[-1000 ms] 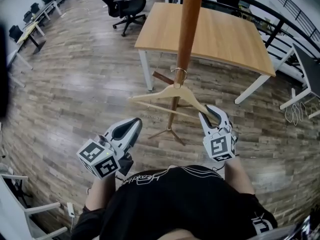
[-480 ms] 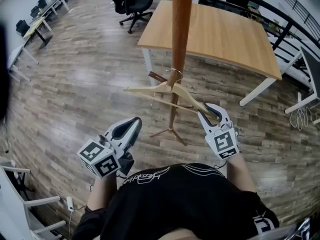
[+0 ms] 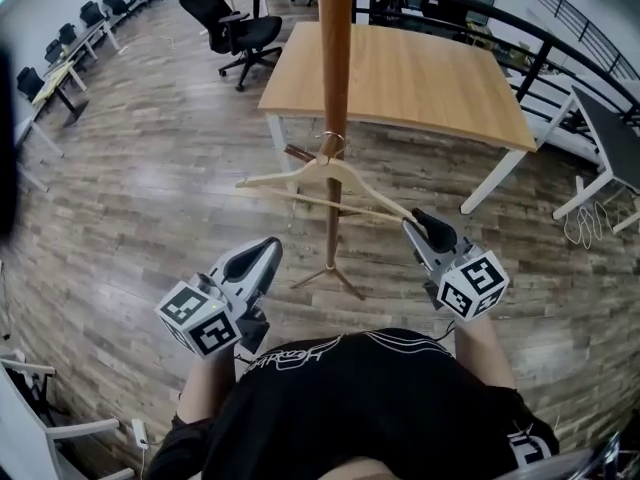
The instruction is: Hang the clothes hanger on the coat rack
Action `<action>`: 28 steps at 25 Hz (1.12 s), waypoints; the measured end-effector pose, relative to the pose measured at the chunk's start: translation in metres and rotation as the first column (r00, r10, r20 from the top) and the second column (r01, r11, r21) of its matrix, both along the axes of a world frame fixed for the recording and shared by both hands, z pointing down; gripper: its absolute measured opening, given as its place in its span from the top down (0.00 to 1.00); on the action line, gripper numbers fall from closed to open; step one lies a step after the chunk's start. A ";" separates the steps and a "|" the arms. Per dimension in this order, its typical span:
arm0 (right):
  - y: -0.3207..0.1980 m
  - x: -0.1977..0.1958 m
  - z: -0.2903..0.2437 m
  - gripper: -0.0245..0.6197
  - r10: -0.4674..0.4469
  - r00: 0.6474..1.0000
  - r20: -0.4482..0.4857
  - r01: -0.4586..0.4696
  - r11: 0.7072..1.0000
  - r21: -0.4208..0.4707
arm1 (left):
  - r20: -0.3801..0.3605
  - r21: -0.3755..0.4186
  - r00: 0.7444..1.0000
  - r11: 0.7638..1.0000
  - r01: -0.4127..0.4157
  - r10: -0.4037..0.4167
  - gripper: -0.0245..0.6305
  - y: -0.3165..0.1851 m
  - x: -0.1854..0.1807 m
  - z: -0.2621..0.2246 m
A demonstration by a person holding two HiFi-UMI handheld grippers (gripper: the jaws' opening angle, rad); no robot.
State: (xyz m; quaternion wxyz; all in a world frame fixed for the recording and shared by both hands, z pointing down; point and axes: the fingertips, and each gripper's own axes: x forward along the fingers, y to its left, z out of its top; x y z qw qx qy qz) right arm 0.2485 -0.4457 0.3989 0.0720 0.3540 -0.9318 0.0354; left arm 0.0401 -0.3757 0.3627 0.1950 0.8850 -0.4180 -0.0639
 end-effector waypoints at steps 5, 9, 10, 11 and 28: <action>0.073 -0.032 -0.021 0.88 -0.116 0.993 0.032 0.116 0.993 0.016 | 0.017 0.035 0.998 0.998 -0.055 0.054 0.95 0.043 0.000 -0.007; 0.140 -0.065 -0.022 0.90 -0.194 0.981 0.011 0.194 0.981 -0.004 | 0.012 0.052 0.998 0.996 -0.065 0.065 0.95 0.093 -0.014 -0.013; 0.157 -0.074 -0.023 0.90 -0.224 0.974 0.035 0.225 0.974 -0.027 | 0.007 0.053 0.998 0.996 -0.066 0.066 0.95 0.106 -0.019 -0.014; 0.174 -0.083 -0.026 0.90 -0.251 0.966 0.064 0.254 0.966 -0.048 | 0.001 0.052 0.998 0.996 -0.067 0.067 0.95 0.118 -0.024 -0.015; 0.336 -0.132 -0.022 0.90 -0.254 0.963 0.090 0.265 0.955 -0.135 | -0.098 -0.008 0.982 0.986 -0.166 0.164 0.95 0.261 -0.043 0.004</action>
